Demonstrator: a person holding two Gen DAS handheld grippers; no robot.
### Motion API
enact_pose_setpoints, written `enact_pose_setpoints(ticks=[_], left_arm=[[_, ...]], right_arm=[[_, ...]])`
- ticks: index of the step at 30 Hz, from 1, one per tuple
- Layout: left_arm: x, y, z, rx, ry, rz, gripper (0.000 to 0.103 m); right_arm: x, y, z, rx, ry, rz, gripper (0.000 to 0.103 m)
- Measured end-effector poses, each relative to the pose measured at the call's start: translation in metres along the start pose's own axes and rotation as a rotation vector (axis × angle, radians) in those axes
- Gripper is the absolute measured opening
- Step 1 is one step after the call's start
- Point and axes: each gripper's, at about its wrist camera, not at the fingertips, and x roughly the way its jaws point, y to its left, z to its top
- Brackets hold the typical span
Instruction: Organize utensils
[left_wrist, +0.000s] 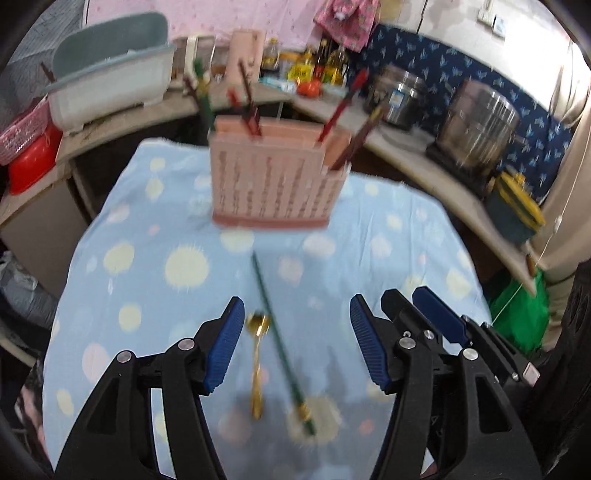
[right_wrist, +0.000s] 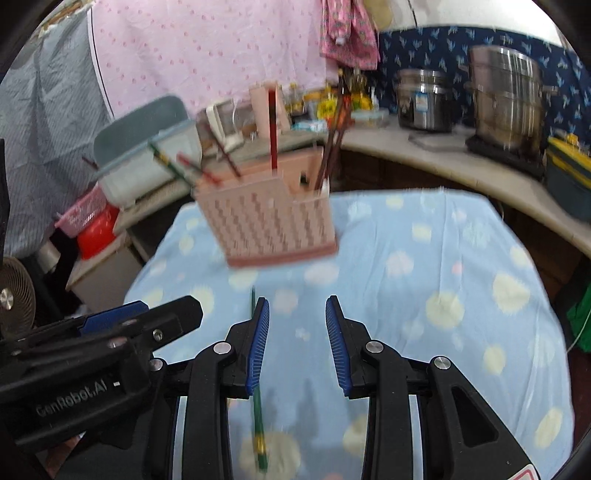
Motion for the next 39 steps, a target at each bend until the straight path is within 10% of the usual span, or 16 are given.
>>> enact_pose_setpoints(ticks=[17, 39], left_arm=[[0.027, 0.058, -0.111, -0.002, 0.195, 0.201, 0.056], [0.057, 0.030, -0.096, 0.122, 0.161, 0.187, 0.056]], right_arm=[[0.020, 0.025, -0.110, -0.081, 0.203, -0.003, 0.029], [0.032, 0.013, -0.109, -0.078, 0.217, -0.029, 0.007]])
